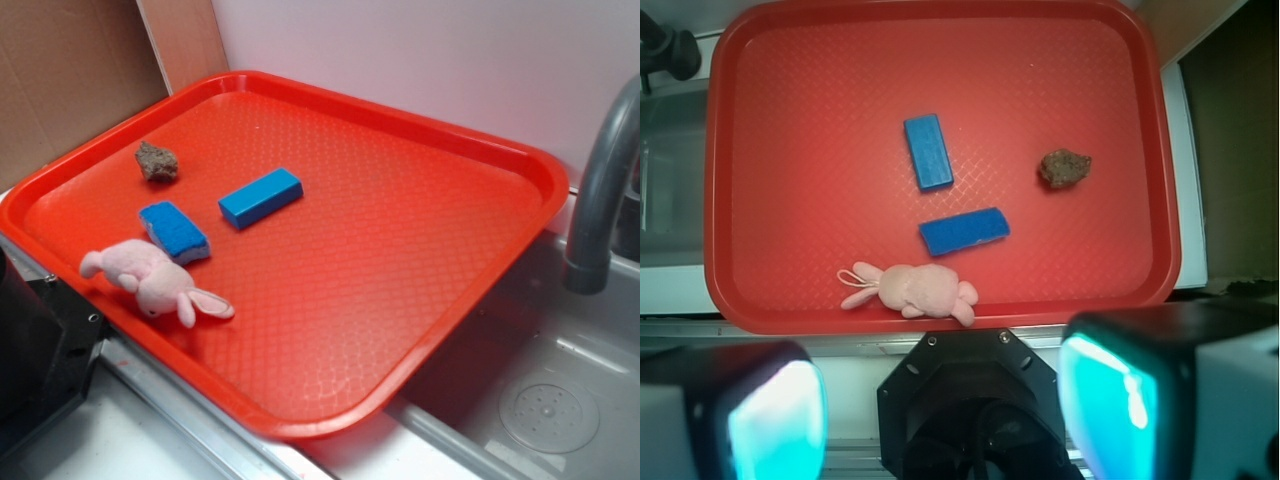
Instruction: Grab the blue block.
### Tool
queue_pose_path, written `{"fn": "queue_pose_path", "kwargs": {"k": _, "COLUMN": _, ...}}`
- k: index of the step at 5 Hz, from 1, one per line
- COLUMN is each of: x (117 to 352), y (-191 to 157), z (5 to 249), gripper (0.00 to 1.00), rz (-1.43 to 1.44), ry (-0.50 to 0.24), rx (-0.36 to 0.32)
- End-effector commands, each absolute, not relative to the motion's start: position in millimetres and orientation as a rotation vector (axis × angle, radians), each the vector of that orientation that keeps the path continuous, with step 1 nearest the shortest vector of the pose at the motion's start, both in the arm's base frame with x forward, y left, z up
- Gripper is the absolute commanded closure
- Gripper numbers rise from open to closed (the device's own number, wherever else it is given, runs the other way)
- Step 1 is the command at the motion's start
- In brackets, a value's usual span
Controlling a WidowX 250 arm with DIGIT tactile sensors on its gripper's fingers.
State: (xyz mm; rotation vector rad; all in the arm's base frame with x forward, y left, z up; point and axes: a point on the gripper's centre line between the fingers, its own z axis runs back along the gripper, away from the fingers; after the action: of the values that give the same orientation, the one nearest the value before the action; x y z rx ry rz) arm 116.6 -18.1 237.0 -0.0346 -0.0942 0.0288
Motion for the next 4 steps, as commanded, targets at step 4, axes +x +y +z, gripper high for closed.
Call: {"fn": "queue_pose_path", "kwargs": {"k": 4, "x": 245.5, "y": -20.6, "z": 152.3, "gripper": 0.00, "rz": 0.021, "ry": -0.261, "rx": -0.062}}
